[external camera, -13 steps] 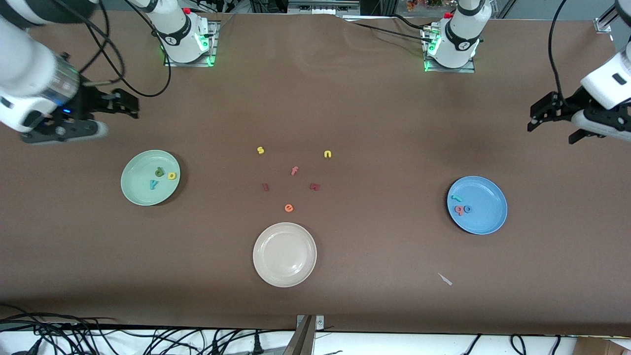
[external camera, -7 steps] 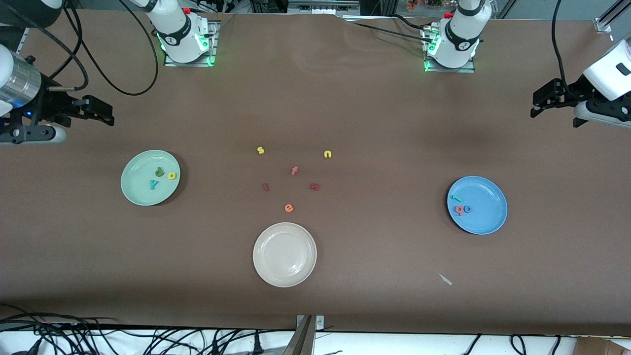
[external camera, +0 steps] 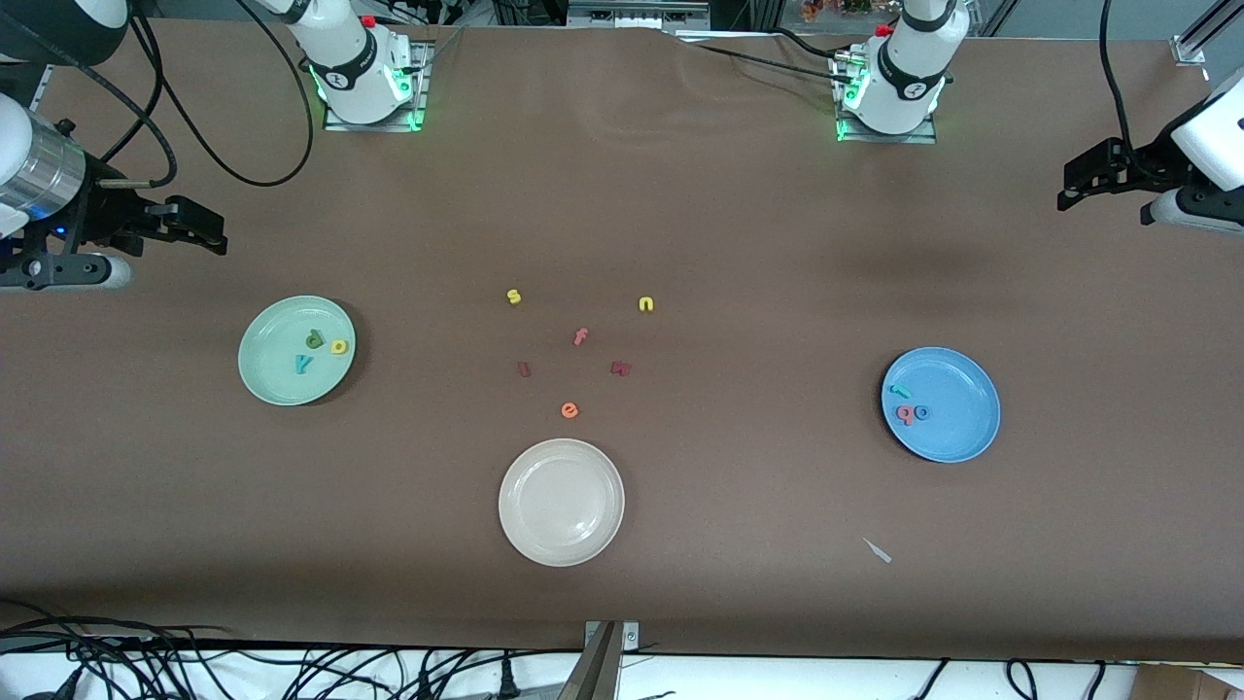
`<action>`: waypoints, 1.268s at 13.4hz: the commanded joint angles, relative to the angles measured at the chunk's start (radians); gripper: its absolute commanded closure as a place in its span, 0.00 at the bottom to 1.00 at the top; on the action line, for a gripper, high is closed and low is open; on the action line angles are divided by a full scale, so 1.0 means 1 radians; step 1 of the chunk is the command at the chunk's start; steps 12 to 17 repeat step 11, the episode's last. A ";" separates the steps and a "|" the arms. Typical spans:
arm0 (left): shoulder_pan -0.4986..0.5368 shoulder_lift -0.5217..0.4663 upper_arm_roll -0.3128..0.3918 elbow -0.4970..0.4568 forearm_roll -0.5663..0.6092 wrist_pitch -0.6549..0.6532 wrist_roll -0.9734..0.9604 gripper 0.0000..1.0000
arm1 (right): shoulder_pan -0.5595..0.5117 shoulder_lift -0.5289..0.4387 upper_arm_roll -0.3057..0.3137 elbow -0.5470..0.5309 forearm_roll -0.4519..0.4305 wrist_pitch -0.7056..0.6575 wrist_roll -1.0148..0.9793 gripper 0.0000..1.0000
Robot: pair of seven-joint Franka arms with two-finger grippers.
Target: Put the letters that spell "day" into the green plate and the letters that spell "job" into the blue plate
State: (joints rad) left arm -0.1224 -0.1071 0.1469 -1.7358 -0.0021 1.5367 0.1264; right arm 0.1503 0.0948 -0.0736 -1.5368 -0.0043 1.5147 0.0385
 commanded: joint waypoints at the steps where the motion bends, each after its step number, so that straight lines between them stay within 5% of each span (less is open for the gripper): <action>1: -0.039 0.018 -0.004 0.062 0.020 -0.046 -0.094 0.00 | -0.017 -0.014 0.011 -0.019 0.010 0.004 0.012 0.00; 10: -0.054 0.133 -0.026 0.211 0.021 -0.040 -0.103 0.00 | -0.018 -0.014 0.009 -0.020 0.010 0.001 0.012 0.00; 17: -0.054 0.138 -0.026 0.219 0.020 -0.040 -0.103 0.00 | -0.018 -0.014 0.009 -0.020 0.010 0.002 0.012 0.00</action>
